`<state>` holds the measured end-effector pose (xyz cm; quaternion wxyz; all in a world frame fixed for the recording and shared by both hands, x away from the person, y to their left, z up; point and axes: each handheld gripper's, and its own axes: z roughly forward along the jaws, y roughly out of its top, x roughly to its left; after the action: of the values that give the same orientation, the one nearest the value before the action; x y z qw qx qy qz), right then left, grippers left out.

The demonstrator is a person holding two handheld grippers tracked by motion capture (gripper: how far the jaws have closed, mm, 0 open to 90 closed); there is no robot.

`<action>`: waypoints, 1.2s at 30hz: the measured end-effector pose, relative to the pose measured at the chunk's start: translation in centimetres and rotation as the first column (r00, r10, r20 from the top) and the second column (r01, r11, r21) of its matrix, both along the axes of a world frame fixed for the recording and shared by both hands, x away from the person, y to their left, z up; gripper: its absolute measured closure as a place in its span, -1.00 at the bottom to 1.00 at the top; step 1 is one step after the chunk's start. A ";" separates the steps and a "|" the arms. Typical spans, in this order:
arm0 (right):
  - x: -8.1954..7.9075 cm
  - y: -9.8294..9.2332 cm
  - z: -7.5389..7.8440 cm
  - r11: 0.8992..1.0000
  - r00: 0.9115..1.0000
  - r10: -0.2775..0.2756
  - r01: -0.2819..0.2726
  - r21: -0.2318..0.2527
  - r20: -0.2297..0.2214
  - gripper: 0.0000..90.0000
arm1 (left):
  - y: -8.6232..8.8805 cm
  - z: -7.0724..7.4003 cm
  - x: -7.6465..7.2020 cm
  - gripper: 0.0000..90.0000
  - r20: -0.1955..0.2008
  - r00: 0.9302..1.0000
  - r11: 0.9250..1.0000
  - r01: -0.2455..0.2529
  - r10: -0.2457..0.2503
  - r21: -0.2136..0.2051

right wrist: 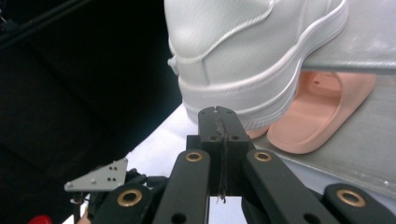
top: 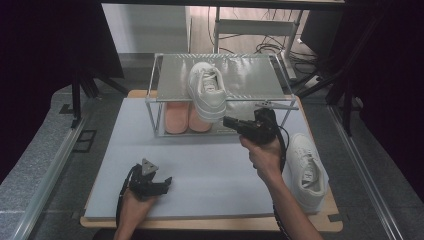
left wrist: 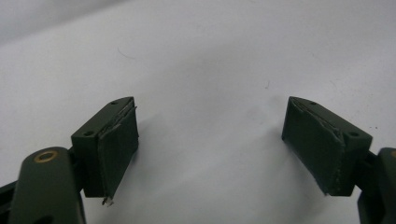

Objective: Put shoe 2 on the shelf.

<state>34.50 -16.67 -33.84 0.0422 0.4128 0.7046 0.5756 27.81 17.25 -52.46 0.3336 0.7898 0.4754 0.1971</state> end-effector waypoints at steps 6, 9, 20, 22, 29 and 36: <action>0.0 1.2 -0.7 1.000 1.000 0.016 -0.016 -0.008 0.016 1.00 | 0.0 0.0 0.0 -0.59 0.000 1.000 1.000 -0.001 0.001 0.000; 0.4 1.5 -0.9 1.000 1.000 0.002 -0.002 -0.017 0.016 1.00 | 0.0 0.0 0.0 -0.59 0.000 1.000 1.000 -0.001 0.001 -0.001; 1.4 2.1 -0.9 1.000 1.000 -0.007 0.007 -0.023 0.015 1.00 | 0.0 0.0 0.0 -0.59 0.002 1.000 1.000 -0.001 0.001 -0.001; 1.7 2.4 -1.0 1.000 1.000 -0.006 0.006 -0.019 0.009 1.00 | 0.0 0.0 0.0 -0.59 0.001 1.000 1.000 -0.001 0.001 -0.002; 3.0 3.6 -1.2 0.999 1.000 -0.012 0.012 -0.031 0.002 1.00 | 0.0 0.0 0.0 -0.59 0.001 1.000 1.000 -0.001 0.001 -0.003; 4.4 4.7 -1.5 1.000 1.000 -0.013 0.013 -0.026 -0.004 1.00 | 0.1 0.0 0.0 -0.59 -0.003 1.000 1.000 0.005 -0.005 0.001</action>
<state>38.89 -12.01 -35.35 0.0497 0.4181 0.7094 0.5653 27.84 17.33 -52.44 0.3327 0.7916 0.4739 0.1953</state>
